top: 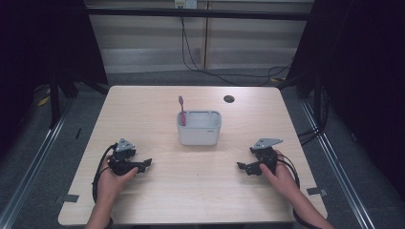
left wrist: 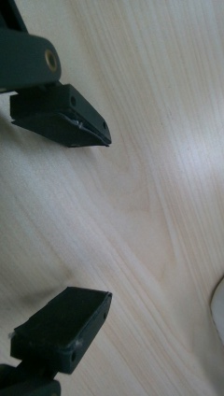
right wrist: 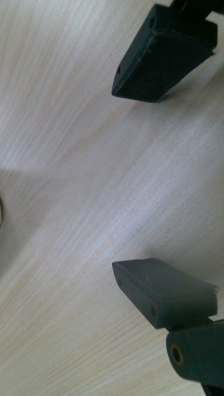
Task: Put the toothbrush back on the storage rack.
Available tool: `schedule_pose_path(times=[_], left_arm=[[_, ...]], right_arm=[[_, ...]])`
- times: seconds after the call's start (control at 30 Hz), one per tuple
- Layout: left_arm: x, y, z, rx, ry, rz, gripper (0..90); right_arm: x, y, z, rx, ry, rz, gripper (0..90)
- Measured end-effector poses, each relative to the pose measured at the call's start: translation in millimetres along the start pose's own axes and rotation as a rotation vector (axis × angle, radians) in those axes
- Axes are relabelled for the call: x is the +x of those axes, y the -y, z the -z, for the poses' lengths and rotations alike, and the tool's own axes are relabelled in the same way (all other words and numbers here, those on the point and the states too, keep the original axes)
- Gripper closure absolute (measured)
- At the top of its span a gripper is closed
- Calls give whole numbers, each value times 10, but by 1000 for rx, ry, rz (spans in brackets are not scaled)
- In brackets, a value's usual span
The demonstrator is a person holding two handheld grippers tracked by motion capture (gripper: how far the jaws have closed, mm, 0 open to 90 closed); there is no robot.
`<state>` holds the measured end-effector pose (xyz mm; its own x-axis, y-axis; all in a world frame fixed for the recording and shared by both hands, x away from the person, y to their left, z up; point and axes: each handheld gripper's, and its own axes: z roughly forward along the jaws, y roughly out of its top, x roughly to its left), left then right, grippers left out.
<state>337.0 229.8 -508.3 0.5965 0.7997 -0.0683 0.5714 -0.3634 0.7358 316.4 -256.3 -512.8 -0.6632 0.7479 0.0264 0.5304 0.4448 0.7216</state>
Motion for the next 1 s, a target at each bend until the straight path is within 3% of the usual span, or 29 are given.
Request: schedule_pose_path(times=[0.13, 0.23, 0.47, 0.63, 1.0], left_arm=[[-3, 6, -6, -7, -1, 2, 185], [-14, 0, -15, 6, -8, -30, 169], [-32, -9, -35, 17, -22, -55, 151], [-31, -13, -51, 27, -39, -32, 110], [-26, -25, -64, 38, -40, -35, 60]], right_arm=[[1, 0, 1, 0, 0, 0, 132], [1, 0, 1, 1, 0, 0, 132], [1, 1, 1, 1, 0, 0, 132], [1, 1, 1, 1, 0, 0, 132], [3, 2, 3, 0, 1, 0, 132]])
